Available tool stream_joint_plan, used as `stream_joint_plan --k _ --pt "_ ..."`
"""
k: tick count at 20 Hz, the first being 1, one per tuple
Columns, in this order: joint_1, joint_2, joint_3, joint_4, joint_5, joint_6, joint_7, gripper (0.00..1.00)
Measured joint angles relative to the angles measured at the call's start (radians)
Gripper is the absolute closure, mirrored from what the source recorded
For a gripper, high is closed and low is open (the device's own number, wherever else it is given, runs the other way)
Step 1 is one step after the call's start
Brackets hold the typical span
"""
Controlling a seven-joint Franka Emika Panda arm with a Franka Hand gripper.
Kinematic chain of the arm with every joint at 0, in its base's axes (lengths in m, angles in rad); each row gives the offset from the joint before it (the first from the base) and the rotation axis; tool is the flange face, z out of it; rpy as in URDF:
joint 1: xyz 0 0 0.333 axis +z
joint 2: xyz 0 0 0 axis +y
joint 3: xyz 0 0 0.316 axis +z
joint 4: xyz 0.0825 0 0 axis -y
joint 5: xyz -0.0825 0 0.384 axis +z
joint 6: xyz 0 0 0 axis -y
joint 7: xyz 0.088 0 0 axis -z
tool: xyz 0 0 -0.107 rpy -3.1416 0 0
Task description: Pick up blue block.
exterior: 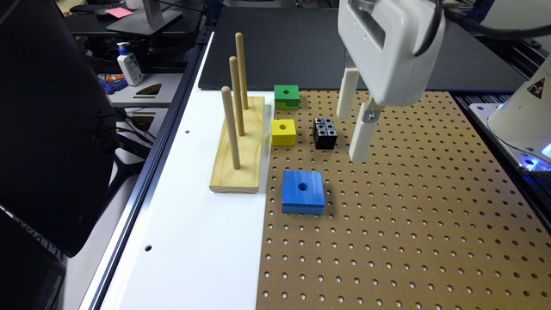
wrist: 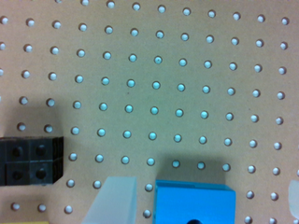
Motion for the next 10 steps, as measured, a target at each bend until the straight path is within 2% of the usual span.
stream_joint_plan --k 5,10 --pt "-0.003 0.052 -0.003 0.004 -0.0122 0.058 0.000 0.00" --pt "-0.011 0.072 -0.004 0.038 -0.0201 0.064 0.000 0.00"
